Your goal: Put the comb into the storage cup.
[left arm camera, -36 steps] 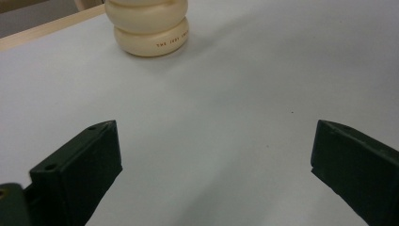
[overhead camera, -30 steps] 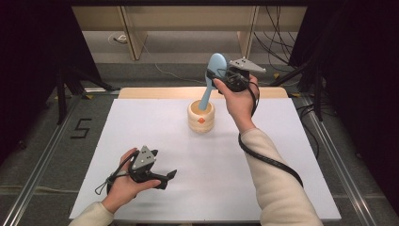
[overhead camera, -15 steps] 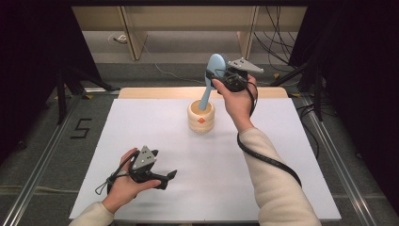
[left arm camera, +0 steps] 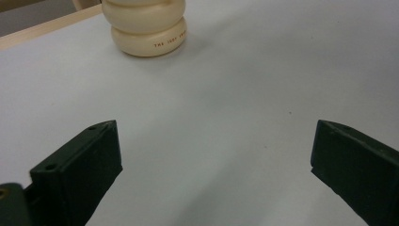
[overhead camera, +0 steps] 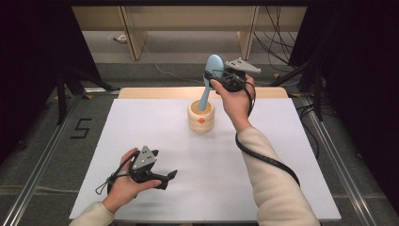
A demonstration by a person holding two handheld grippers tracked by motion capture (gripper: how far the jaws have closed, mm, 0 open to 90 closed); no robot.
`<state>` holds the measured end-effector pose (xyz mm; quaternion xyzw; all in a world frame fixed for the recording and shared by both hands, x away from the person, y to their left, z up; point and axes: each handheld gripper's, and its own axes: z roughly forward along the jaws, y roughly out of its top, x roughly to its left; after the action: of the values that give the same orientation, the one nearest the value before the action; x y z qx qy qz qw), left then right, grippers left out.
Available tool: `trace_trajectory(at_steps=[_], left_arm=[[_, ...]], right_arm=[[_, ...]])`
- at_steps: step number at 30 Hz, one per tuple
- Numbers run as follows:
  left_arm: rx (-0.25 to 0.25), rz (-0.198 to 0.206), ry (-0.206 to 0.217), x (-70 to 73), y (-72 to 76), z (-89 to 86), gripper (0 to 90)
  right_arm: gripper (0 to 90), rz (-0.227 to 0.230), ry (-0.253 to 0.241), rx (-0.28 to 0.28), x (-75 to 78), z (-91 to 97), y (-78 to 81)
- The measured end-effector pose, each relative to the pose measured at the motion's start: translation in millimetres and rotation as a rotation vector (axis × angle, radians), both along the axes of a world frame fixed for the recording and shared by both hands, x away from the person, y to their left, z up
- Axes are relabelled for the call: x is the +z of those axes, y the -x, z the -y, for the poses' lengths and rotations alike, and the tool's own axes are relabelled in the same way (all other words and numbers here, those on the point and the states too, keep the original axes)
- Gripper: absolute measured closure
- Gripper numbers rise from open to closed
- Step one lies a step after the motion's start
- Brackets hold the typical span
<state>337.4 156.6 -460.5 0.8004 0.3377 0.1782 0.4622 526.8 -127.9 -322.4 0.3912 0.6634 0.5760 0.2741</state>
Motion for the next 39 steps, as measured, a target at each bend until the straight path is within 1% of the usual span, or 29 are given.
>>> trace_trajectory(at_steps=[14, 22, 39], left_arm=[[-0.002, 0.003, 0.0, 0.5, 0.2, 0.6, 1.7], [-0.006, -0.004, 0.0, -0.8, -0.1, 0.9, 1.7], [-0.007, -0.003, 0.001, -1.0, -0.3, 1.4, 1.7]], right_arm=[[51.0, -0.005, 0.012, -0.002, -2.6, -3.1, -3.2], [50.9, -0.002, 0.018, -0.006, -2.9, -4.1, -5.3], [50.8, -0.009, 0.036, -0.019, -9.7, -2.5, -9.0]])
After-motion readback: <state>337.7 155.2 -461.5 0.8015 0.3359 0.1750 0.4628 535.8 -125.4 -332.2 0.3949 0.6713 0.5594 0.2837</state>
